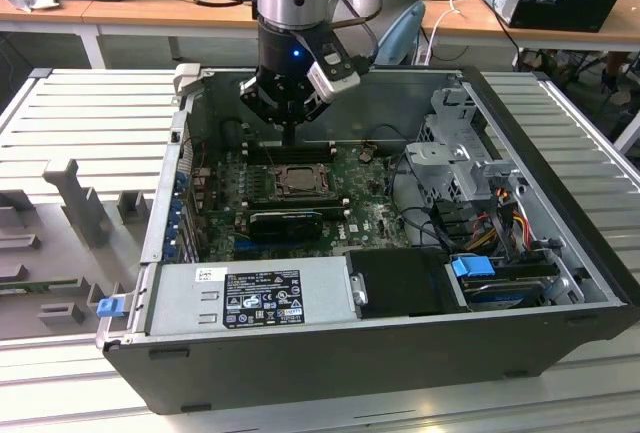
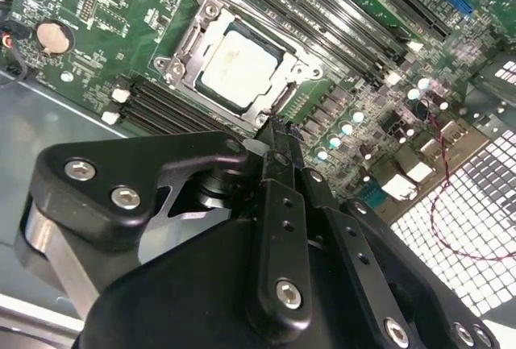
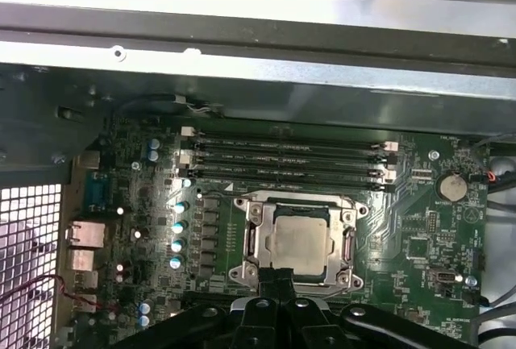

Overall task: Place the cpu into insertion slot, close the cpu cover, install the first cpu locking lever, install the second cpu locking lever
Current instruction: 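Install the first cpu locking lever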

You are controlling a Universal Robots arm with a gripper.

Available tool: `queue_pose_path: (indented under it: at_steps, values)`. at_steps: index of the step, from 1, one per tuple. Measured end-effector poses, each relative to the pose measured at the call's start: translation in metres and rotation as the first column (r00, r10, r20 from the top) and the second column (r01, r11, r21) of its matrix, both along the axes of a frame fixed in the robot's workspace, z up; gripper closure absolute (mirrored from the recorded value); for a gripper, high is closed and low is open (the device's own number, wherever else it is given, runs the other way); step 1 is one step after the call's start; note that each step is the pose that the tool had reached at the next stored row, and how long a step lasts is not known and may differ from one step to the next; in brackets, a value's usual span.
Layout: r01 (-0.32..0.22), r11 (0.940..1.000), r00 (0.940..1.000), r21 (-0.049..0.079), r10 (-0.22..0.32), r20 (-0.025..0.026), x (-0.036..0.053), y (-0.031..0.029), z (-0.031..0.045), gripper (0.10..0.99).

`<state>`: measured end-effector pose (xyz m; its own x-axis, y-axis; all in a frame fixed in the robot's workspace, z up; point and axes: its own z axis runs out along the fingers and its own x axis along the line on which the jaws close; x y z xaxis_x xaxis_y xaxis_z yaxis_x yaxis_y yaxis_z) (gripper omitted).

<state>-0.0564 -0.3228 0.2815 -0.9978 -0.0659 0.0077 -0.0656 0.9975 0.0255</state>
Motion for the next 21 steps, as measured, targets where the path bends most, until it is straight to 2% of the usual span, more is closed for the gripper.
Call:
queue_pose_path:
  at_steps: [6, 7, 9, 10, 17, 21]
  values:
    - [-0.008, 0.9999, 1.0000, 0.008, 0.008, 0.0003, -0.0188, -0.0001, -0.0079, 0.980]
    - [-0.009, 0.9999, 1.0000, 0.010, 0.009, 0.0004, -0.0238, 0.0000, -0.0092, 0.980]
    - [-0.009, 0.9999, 1.0000, 0.011, 0.009, 0.0005, -0.0438, 0.0020, -0.0122, 0.980]
    - [-0.009, 0.9999, 1.0000, 0.013, 0.009, 0.0007, -0.0480, 0.0026, -0.0131, 0.980]
    - [-0.009, 0.9996, 1.0000, 0.025, 0.009, 0.0006, -0.0508, 0.0144, -0.0213, 0.980]
    - [-0.009, 0.9991, 1.0000, 0.040, 0.009, 0.0008, -0.0509, 0.0202, -0.0228, 0.980]
